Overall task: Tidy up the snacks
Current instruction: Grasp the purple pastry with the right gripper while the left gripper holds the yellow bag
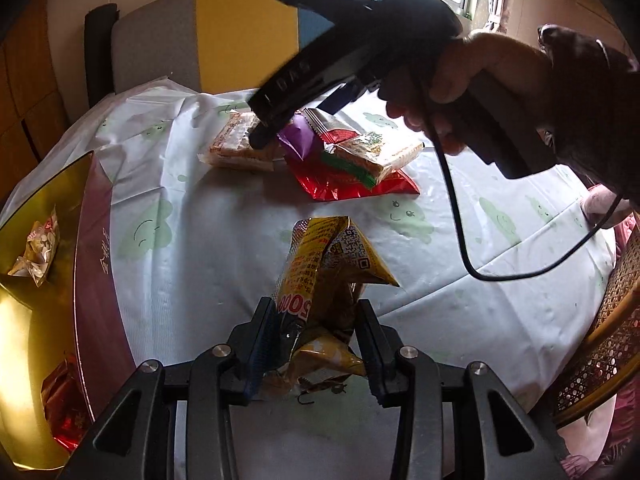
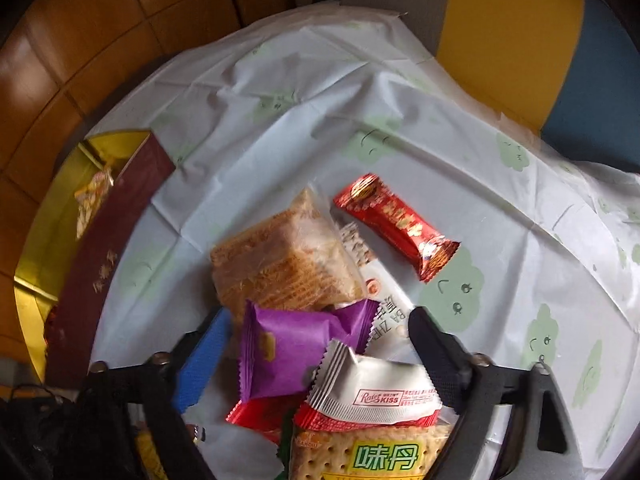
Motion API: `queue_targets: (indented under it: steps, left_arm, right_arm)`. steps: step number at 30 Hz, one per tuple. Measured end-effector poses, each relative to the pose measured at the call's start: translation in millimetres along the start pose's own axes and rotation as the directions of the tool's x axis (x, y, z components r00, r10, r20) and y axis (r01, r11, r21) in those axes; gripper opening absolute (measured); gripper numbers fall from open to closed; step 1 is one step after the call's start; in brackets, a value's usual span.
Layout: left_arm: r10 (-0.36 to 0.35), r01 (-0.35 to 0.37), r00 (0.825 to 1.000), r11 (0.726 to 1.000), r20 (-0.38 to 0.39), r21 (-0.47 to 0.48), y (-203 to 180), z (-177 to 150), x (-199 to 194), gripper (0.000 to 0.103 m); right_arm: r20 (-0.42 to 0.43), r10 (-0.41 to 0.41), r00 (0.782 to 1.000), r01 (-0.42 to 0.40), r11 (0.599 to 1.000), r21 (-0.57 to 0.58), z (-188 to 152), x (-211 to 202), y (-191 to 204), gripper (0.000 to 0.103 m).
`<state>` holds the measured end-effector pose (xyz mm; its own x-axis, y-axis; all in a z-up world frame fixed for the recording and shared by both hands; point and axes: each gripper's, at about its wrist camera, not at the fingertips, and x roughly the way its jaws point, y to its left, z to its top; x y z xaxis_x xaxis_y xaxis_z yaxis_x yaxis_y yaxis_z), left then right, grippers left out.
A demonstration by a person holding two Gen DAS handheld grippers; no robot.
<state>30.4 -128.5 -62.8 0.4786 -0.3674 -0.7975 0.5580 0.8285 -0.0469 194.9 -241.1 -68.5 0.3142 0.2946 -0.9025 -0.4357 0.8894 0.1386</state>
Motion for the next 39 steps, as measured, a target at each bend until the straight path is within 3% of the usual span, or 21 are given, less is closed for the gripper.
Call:
queue_targets:
  steps: [3,12,19,26,30,32,39]
  left_arm:
    - [0.0,0.0,1.0,1.0,0.004,-0.003,0.6,-0.4,0.6,0.041]
    - [0.013,-0.013,1.0,1.0,0.015,-0.003,-1.2,-2.9,-0.5,0.042]
    - [0.022,-0.022,0.999,1.0,0.028,0.006,-6.1,-6.3,-4.1,0.042]
    - [0.027,-0.028,0.999,1.0,0.033,0.012,-7.3,-7.6,-6.2,0.042]
    - [0.034,-0.035,0.999,0.999,0.037,0.017,-8.4,-8.2,-6.5,0.042]
    - [0.034,-0.035,0.999,0.999,0.034,0.012,-8.1,-7.3,-7.4,0.042]
    - [-0.008,0.015,0.998,0.995,0.064,-0.103,14.6,-2.1,-36.2,0.04]
  right_arm:
    - [0.022,-0.019,1.0,0.02,0.999,-0.029,-10.5,-7.7,8.2,0.046]
    - [0.161,-0.001,0.987,-0.012,0.997,0.08,-38.0,-60.6,8.9,0.046]
    - [0.231,0.032,0.972,-0.051,0.996,0.076,-62.9,-98.3,29.3,0.046]
    - [0.131,0.031,0.991,-0.043,0.995,0.09,-112.9,-86.4,41.4,0.047]
    - [0.055,-0.025,0.998,0.02,0.995,0.097,-135.0,-64.1,41.9,0.047]
    - [0.026,-0.07,0.997,0.068,0.995,0.072,-136.0,-54.7,43.5,0.047]
    - [0.01,-0.089,0.996,0.089,0.996,0.03,-139.4,-42.7,49.4,0.044]
